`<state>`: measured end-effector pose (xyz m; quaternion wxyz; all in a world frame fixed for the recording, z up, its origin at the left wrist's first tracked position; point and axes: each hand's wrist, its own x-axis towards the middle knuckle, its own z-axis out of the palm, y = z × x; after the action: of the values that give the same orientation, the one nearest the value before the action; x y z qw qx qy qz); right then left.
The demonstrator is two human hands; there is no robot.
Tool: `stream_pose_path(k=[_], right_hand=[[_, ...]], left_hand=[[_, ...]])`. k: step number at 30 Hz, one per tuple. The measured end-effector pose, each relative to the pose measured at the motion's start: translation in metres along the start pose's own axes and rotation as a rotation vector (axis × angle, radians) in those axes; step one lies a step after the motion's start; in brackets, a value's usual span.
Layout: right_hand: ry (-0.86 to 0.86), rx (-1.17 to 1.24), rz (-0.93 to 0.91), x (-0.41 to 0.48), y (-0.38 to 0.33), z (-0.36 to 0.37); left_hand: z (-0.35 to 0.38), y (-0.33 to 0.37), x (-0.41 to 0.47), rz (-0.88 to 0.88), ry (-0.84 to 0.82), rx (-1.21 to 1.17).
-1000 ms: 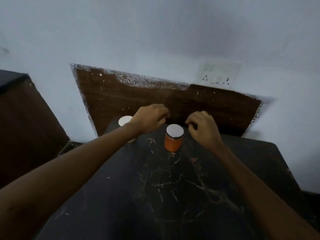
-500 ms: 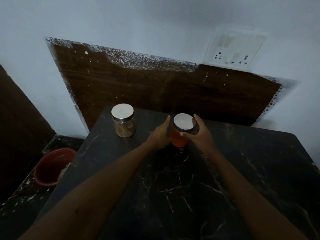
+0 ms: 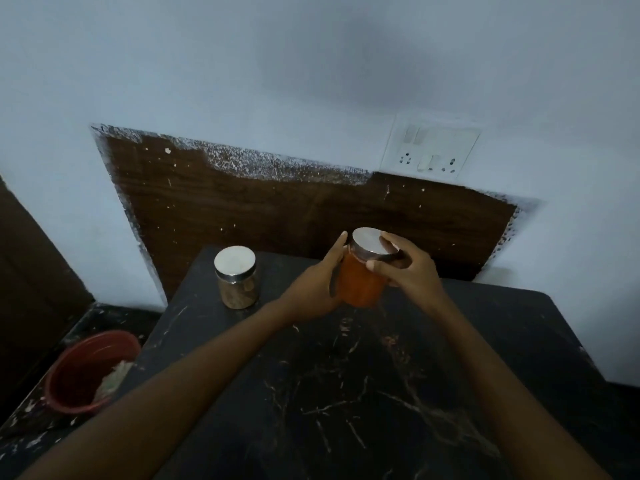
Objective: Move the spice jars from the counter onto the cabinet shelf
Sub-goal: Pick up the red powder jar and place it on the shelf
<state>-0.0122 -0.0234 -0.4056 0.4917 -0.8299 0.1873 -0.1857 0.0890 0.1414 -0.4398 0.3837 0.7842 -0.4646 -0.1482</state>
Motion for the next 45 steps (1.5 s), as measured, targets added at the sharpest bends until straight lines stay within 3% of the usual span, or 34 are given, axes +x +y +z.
stream_pose_path(k=[6, 13, 22, 28, 32, 38, 42, 45], right_hand=[[0.032, 0.079, -0.075, -0.021, -0.080, -0.058], [0.114, 0.103, -0.179, -0.058, -0.162, -0.114], [0.116, 0.093, -0.321, -0.090, -0.224, -0.168], [0.072, 0.043, -0.371, -0.095, -0.235, -0.192], [0.024, 0.113, -0.426, -0.100, -0.224, -0.214], [-0.344, 0.035, -0.487, -0.111, -0.198, -0.222], [-0.317, 0.020, -0.491, -0.114, -0.201, -0.216], [-0.234, -0.073, -0.528, -0.117, -0.206, -0.215]], left_hand=[[-0.040, 0.074, -0.019, 0.209, -0.038, 0.137], [-0.074, 0.166, -0.038, 0.345, 0.171, 0.182], [-0.099, 0.255, -0.038, 0.624, 0.295, 0.406], [-0.105, 0.278, -0.035, 0.648, 0.346, 0.396], [-0.109, 0.289, -0.039, 0.627, 0.347, 0.243], [-0.104, 0.296, -0.040, 0.583, 0.295, 0.101], [-0.097, 0.298, -0.043, 0.541, 0.210, -0.046], [-0.099, 0.301, -0.044, 0.535, 0.167, -0.018]])
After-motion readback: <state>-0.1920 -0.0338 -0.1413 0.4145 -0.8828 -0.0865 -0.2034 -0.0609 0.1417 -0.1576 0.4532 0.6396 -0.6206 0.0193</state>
